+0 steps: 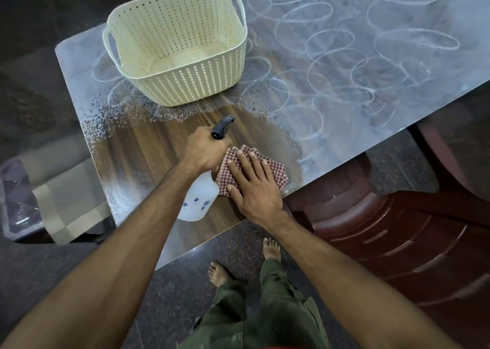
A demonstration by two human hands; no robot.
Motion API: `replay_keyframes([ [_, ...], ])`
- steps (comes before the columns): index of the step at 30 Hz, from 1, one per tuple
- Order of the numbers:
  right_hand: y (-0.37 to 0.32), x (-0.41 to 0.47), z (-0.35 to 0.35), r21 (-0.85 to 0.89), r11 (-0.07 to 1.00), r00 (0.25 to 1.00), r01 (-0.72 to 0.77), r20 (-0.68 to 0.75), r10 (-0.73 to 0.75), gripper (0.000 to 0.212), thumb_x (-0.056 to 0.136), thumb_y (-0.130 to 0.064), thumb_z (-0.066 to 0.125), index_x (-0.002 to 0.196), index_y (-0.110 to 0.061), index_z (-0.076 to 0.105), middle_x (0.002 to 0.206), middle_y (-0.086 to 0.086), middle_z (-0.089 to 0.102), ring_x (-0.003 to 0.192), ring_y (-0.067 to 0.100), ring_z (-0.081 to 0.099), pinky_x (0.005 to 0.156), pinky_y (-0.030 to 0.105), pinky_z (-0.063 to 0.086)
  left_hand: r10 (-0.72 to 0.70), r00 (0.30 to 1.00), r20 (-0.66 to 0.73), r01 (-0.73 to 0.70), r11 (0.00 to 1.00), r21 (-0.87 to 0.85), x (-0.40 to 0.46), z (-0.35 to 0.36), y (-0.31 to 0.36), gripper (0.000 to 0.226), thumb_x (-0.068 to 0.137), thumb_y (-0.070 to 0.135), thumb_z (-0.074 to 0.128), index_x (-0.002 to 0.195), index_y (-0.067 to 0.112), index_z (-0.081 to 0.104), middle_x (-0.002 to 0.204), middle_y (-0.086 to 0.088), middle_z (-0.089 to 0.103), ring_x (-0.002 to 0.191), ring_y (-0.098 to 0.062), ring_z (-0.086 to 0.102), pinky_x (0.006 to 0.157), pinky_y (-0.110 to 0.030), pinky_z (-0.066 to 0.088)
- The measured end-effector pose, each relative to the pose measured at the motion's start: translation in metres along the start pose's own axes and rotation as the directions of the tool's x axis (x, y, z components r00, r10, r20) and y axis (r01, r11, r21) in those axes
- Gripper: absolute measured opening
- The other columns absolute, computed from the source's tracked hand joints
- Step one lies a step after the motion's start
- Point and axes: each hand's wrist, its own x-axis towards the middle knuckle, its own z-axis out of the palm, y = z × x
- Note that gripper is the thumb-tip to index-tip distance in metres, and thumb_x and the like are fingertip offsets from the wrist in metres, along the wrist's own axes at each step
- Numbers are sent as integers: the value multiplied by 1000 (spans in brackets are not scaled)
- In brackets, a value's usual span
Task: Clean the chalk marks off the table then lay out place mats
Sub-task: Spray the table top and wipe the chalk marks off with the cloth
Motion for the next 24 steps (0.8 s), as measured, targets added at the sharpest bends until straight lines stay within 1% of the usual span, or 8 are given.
replay_keyframes([
  [4,10,1,-3,4,1000,1000,-3,-6,3,60,102,-50,35,155,-25,30,164,3,21,152,27,16,123,45,10,86,995,56,-86,996,2,5,10,15,20,88,24,62,88,4,65,70,-8,64,52,-16,52,58,-36,52],
  [7,16,2,-7,18,1000,1000,-20,-16,20,59,101,-50,32,152,-22,37,161,5,30,151,27,20,124,46,11,180,973,142,-191,979,67,5,25,37,18,87,25,62,74,14,58,58,4,53,46,-9,45,50,-25,41],
  [11,33,2,-11,10,998,998,-56,7,56,63,100,-53,19,150,-21,40,158,4,35,151,26,18,124,45,7,214,957,194,-245,958,152,6,46,61,23,83,25,63,65,19,51,58,5,54,51,-14,46,51,-27,36],
  [15,56,-1,-16,39,996,993,-84,-79,87,52,101,-47,41,143,-18,51,154,9,41,149,31,25,122,50,17,222,946,237,-267,947,177,3,55,62,17,84,27,63,71,17,59,64,1,61,53,-13,49,51,-24,38],
  [19,64,-3,-17,17,995,991,-102,-80,103,58,101,-48,40,148,-15,44,158,9,36,149,30,25,122,49,19,245,928,279,-304,933,193,-4,55,47,11,85,29,66,86,19,69,70,0,69,61,-13,58,59,-26,43],
  [20,64,-3,-17,14,995,992,-101,-72,102,58,100,-48,38,148,-16,43,157,9,37,149,30,25,122,48,18,236,928,288,-295,938,181,-6,54,43,5,85,27,66,82,24,70,65,4,68,57,-11,58,56,-26,44],
  [22,64,-3,-17,14,995,994,-96,-58,96,58,100,-49,35,148,-17,44,156,9,39,149,30,25,122,48,17,214,926,310,-272,950,155,-10,53,38,19,84,22,67,69,34,66,51,9,60,44,-11,53,47,-23,41],
  [24,63,-5,-17,8,995,993,-99,-66,99,57,99,-47,36,145,-16,47,154,10,42,148,31,28,122,49,19,173,933,316,-223,966,131,-14,54,33,22,83,20,66,64,29,61,45,8,54,37,-14,49,43,-25,39],
])
